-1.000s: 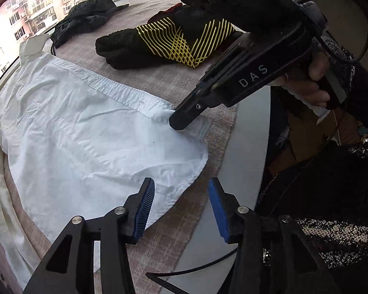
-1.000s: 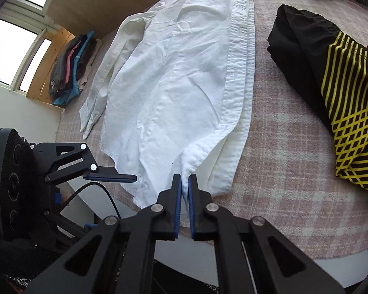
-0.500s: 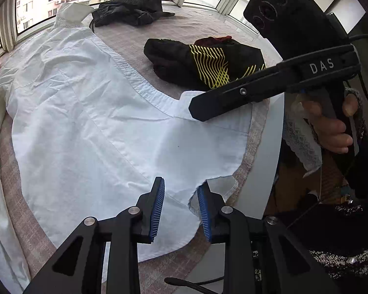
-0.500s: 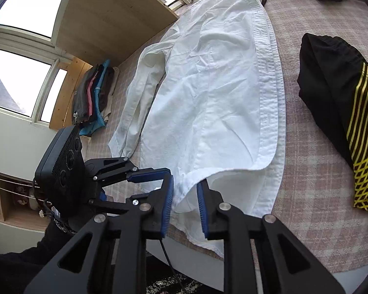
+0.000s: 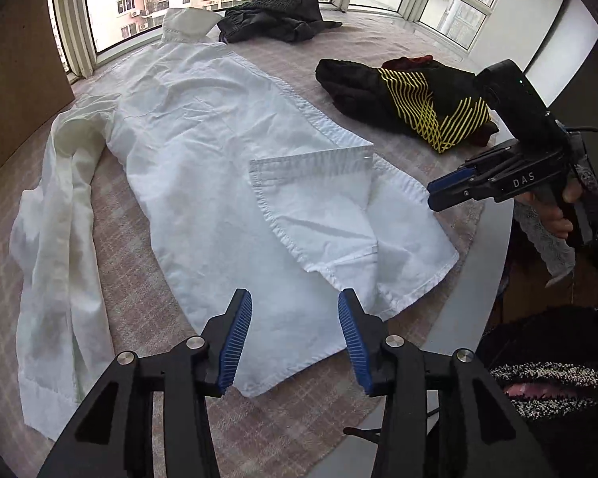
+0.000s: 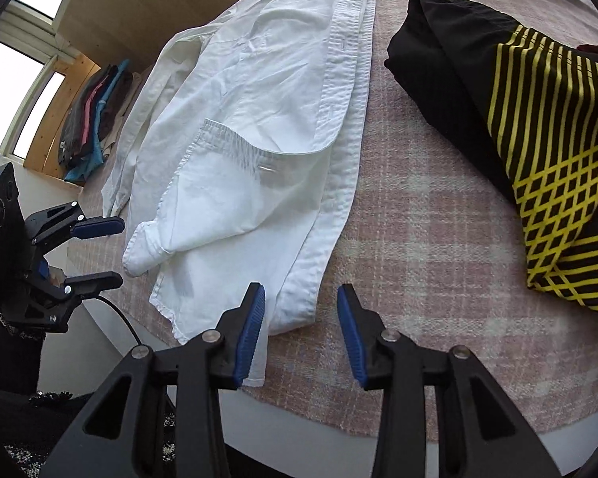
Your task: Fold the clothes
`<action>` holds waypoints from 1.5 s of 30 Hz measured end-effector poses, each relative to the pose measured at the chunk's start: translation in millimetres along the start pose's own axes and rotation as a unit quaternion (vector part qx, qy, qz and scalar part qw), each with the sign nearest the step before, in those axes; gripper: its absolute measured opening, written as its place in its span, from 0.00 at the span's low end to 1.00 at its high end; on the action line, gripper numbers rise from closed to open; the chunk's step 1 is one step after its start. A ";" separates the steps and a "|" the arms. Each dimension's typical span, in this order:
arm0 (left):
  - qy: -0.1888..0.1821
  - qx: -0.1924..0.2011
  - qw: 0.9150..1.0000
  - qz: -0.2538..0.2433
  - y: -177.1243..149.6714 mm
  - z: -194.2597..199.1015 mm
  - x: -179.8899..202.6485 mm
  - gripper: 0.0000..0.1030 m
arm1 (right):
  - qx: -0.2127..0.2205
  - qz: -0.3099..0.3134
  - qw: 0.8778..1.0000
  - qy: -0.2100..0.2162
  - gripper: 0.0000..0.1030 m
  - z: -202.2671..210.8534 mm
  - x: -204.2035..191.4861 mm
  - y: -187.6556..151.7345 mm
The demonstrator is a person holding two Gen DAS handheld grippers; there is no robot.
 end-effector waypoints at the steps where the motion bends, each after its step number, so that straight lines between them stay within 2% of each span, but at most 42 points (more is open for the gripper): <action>1: -0.005 -0.004 1.000 -0.017 -1.1 -2.5 12.7 0.49 | 0.001 -0.001 1.000 0.012 0.14 -0.4 -1.7 0.8; 2: -0.006 -0.009 1.000 -0.029 -1.2 -7.9 22.7 0.49 | 0.005 -0.008 1.000 0.022 0.06 2.3 -1.6 2.2; 4: -0.001 -0.027 0.999 -0.031 1.0 -23.2 27.0 0.45 | 0.015 -0.025 0.999 0.040 0.05 9.6 -0.2 5.6; 7: 0.005 -0.036 0.999 -0.027 5.5 -34.2 23.4 0.23 | 0.038 -0.054 0.995 0.078 0.03 31.8 0.3 11.5; 8: 0.011 -0.031 0.999 -0.022 7.6 -31.1 18.0 0.24 | 0.046 -0.061 0.993 0.090 0.03 38.3 0.2 13.4; 10: 0.023 -0.021 0.999 -0.008 11.5 -21.8 3.8 0.25 | 0.050 -0.064 0.993 0.087 0.03 46.7 0.4 16.0; 11: 0.026 -0.014 1.000 0.002 12.9 -16.3 -4.2 0.25 | 0.043 -0.061 0.995 0.065 0.03 47.2 1.9 15.3; 13: 0.030 -0.003 0.999 0.024 14.4 -7.5 -19.1 0.24 | 0.011 -0.049 0.999 -0.020 0.03 40.1 11.2 7.0; 15: 0.034 0.005 0.999 0.042 15.0 -2.2 -30.7 0.24 | -0.032 -0.032 0.993 -0.111 0.04 30.8 24.2 -5.9; 17: 0.036 0.008 0.998 0.050 15.2 0.0 -35.5 0.23 | -0.043 -0.035 0.989 -0.138 0.05 29.3 27.5 -12.2; 18: 0.036 0.011 0.998 0.052 15.2 1.3 -36.2 0.23 | -0.034 -0.039 0.992 -0.119 0.06 31.2 23.4 -11.1; 20: 0.036 0.018 0.998 0.056 16.6 4.7 -36.0 0.23 | -0.009 -0.047 0.997 -0.061 0.16 36.9 12.0 -6.3; 21: 0.036 0.022 0.997 0.058 17.9 6.4 -35.5 0.23 | -0.001 -0.044 0.998 -0.040 0.29 37.0 5.3 -2.6; 22: 0.035 0.027 0.997 0.060 19.3 8.3 -35.7 0.23 | 0.002 -0.035 0.999 -0.032 0.38 34.0 -0.5 1.4; 25: 0.026 0.043 0.996 0.068 22.7 17.5 -36.9 0.23 | -0.003 -0.008 0.999 -0.033 0.38 17.4 -11.6 12.2; 27: 0.010 0.046 0.997 0.067 21.8 23.0 -34.3 0.23 | -0.018 -0.014 0.999 -0.034 0.38 10.8 -9.3 8.7; 29: 0.002 0.047 0.997 0.063 19.3 28.0 -31.5 0.32 | -0.033 -0.023 0.999 -0.034 0.38 5.2 -6.5 3.6; 31: 0.028 0.043 0.997 0.062 11.3 29.5 -35.6 0.38 | -0.049 -0.031 0.998 -0.033 0.38 -0.3 -3.7 -1.4; 33: 0.052 0.030 0.995 0.078 -1.8 26.8 -48.2 0.38 | -0.061 -0.039 0.997 -0.028 0.38 -3.8 -1.8 -7.2; 35: 0.056 0.013 0.992 0.108 -16.3 18.5 -63.6 0.38 | -0.066 -0.040 0.997 -0.016 0.38 -4.5 -2.7 -12.9; 36: 0.057 0.005 0.991 0.124 -23.6 13.9 -71.2 0.38 | -0.066 -0.035 0.997 -0.013 0.37 -5.3 -4.4 -14.7; 37: 0.057 -0.005 0.989 0.137 -30.2 8.5 -77.3 0.38 | -0.066 -0.030 0.997 -0.009 0.29 -6.4 -7.7 -14.5; 39: 0.047 -0.022 0.988 0.149 -38.2 -4.0 -81.4 0.38 | -0.068 -0.019 0.998 0.000 0.04 -8.8 -15.2 -13.0; 42: 0.041 -0.027 0.989 0.140 -39.2 -9.8 -75.8 0.38 | -0.045 -0.018 0.998 0.026 0.04 3.7 -29.9 -1.9; 43: 0.044 -0.025 0.990 0.134 -37.7 -8.0 -73.1 0.35 | -0.037 -0.019 0.999 0.027 0.04 11.3 -31.9 0.5; 44: 0.047 -0.024 0.990 0.128 -36.3 -6.1 -70.4 0.30 | -0.030 -0.020 0.999 0.024 0.04 20.0 -33.0 2.3; 45: 0.050 -0.023 0.991 0.122 -34.8 -4.3 -67.7 0.28 | -0.035 -0.020 0.999 -0.014 0.04 25.0 -27.3 0.5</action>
Point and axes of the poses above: each gripper's, at about its wrist camera, not at the fingertips, and z roughly against the way its jaws point, x to its right, y to its top, the point moved 5 cm from there along -z, roughly the way its jaws point, and after that the axes turned 4 degrees about y, right-handed, at the moved point
